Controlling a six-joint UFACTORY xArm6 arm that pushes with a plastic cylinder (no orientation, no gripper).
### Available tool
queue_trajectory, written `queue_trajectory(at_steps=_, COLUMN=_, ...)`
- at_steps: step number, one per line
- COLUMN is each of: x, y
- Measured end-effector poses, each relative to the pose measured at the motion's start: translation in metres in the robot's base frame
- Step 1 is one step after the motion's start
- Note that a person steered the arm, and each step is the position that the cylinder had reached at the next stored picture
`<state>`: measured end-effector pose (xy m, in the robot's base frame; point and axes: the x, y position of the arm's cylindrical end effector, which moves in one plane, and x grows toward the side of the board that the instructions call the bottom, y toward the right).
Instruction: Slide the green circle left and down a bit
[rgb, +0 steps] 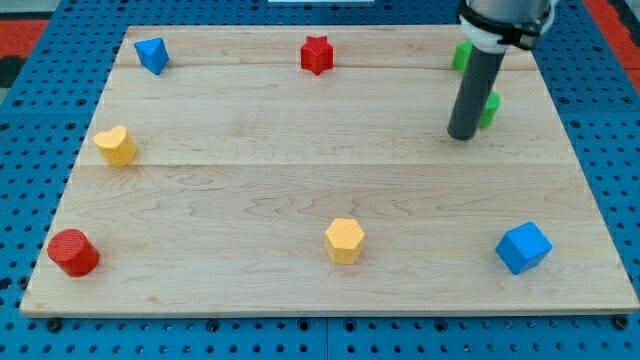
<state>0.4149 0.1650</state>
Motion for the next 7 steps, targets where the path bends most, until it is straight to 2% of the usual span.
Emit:
queue_trajectory(at_steps=1, x=0.028, y=0.038)
queue_trajectory(at_steps=2, x=0.003, y=0.085)
queue_trajectory(at_steps=3, x=-0.047, y=0.083)
queue_trajectory(at_steps=4, x=-0.097, y=0.034)
queue_trajectory(at_steps=5, x=-0.111, y=-0.006)
queue_trajectory(at_steps=7, x=-0.056, y=0.109)
